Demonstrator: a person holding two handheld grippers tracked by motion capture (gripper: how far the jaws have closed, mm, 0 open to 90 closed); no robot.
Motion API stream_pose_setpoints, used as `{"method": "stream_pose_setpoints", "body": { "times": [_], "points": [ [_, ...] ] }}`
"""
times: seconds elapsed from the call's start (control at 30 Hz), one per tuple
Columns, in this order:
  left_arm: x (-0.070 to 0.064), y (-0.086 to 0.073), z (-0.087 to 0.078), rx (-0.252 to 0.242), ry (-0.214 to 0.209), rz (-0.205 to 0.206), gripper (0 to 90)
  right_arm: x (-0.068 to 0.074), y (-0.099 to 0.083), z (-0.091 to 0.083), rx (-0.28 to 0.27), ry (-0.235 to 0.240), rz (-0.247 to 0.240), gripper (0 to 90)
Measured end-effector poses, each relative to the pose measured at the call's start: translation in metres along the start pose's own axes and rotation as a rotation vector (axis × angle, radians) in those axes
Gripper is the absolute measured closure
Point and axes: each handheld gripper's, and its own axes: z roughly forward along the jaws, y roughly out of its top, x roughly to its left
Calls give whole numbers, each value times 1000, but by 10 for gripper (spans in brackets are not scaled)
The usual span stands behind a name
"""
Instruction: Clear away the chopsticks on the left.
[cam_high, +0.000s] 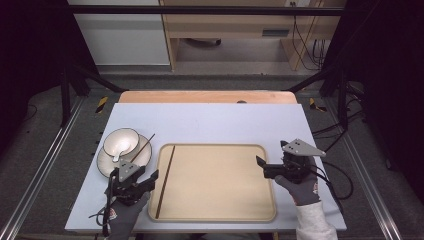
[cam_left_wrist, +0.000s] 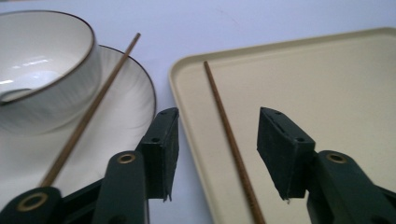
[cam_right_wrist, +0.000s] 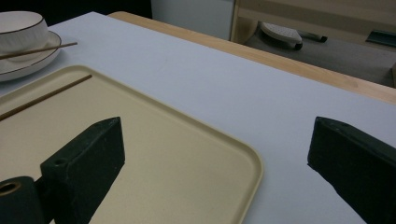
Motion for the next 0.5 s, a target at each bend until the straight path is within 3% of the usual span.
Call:
{"method": "stream_pose_setpoints", "body": {
  "times": [0.13, 0.27, 0.5],
  "points": [
    [13, 0, -4, -2, -40, -5, 422, -1, 0, -1, -4, 1, 2, 41],
    [20, 0, -2, 17, -49, 59, 382, -2, 0, -3, -3, -1, 4, 41],
    [33, -5, -3, 28, -74, 100, 347, -4, -1, -4, -7, -6, 10, 43]
  ]
}}
